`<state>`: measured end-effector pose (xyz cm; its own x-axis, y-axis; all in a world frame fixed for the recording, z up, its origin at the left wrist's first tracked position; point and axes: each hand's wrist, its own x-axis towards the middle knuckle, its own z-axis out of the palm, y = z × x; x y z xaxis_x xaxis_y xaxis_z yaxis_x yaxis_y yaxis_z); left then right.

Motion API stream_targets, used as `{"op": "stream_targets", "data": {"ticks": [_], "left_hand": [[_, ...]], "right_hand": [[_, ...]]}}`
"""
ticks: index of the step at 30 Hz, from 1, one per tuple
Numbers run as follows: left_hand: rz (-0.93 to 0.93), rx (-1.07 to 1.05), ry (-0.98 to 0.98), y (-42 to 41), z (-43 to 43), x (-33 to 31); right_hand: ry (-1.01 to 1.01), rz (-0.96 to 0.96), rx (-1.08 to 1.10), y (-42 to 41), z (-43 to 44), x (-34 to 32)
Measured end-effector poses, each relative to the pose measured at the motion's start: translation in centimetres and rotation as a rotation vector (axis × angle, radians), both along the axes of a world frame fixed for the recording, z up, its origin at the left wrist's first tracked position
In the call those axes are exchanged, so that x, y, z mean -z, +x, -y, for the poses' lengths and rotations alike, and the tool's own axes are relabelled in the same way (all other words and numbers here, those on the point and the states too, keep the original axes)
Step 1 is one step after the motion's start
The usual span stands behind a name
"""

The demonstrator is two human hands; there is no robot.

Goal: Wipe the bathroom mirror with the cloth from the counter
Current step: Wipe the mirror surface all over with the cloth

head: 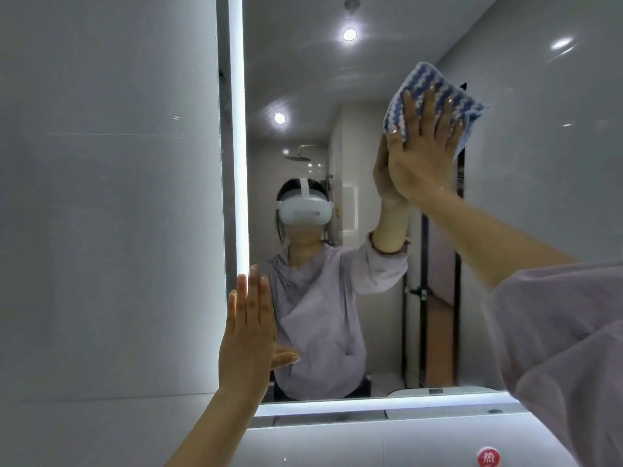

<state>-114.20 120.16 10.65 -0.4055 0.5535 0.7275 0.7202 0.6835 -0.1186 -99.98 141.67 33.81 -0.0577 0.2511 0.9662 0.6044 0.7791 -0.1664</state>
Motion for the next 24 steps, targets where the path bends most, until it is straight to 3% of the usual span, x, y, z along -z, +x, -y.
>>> {"op": "stream_targets", "data": {"ticks": [8,15,24], "left_hand": [[0.017,0.017,0.001,0.4,0.2,-0.2],[0.0,-0.005,-0.025,0.4,0.2,-0.4],[0.01,0.025,-0.008,-0.1,0.0,-0.2]], "right_hand": [[0.306,0.295,-0.047,-6.6,7.6,3.5],[0.401,0.639,-0.139,-11.6,13.0,4.6],[0.496,0.661,-0.079,-10.4,11.9,1.2]]}}
